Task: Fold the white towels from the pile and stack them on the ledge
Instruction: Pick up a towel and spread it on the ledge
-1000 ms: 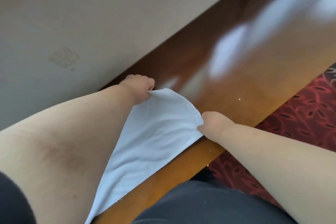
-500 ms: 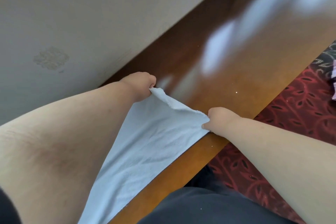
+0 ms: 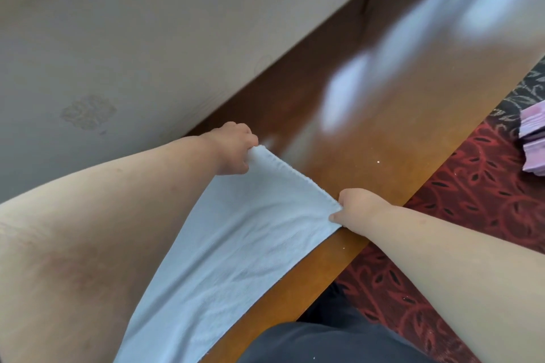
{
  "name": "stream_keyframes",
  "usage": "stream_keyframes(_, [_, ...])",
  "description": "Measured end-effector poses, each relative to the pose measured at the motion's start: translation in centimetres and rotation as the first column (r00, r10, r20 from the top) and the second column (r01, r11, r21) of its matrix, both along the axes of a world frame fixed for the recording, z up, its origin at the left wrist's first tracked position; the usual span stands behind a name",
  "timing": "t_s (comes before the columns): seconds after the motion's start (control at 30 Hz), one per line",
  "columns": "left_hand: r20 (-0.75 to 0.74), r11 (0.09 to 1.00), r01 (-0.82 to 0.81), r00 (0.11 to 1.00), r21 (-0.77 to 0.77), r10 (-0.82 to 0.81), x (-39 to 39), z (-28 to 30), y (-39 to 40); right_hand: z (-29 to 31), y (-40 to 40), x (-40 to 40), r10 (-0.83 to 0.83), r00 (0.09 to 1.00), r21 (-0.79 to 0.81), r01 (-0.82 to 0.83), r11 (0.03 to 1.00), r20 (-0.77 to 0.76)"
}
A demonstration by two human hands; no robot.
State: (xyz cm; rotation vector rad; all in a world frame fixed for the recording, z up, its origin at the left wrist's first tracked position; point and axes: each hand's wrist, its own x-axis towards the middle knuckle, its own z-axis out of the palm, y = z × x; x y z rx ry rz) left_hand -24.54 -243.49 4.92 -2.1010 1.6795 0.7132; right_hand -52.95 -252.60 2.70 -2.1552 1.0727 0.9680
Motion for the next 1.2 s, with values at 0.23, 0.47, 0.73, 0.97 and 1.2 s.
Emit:
stream_keyframes(0.23, [0.103,0.998,0.060,0.993,-0.011,-0.058,1.8,1.2,-2.8,-0.3,-1.2,0.4,0.016,0.999,-0.013,-0.016,1.000,0.033])
stream_keyframes(0.47, [0.341,0.998,0.032,0.940,-0.050,-0.013,0.0,-0.9,-4.3,-0.7,-0.6,-0.3,-0.143,0.979,-0.003,0.145,0.989,0.149])
stream_keyframes(0.73, [0.350,0.995,0.094,0.932,0.028,-0.098,0.4,-1.0,-3.6,-1.0,0.7,-0.1,-0.216,0.953,-0.012,0.223,0.975,0.215])
stream_keyframes(0.97, [0.116,0.986,0.015,0.993,-0.166,0.004,0.5,1.8,-0.9,0.6,1.5,-0.4,-0.253,0.904,0.087,0.238,0.967,0.344])
stream_keyframes(1.2, [0.181,0.976,0.018,0.983,-0.218,0.023,3.1,5.7,7.2,4.6,4.8,0.2,-0.285,0.824,0.148,0.244,0.959,0.490])
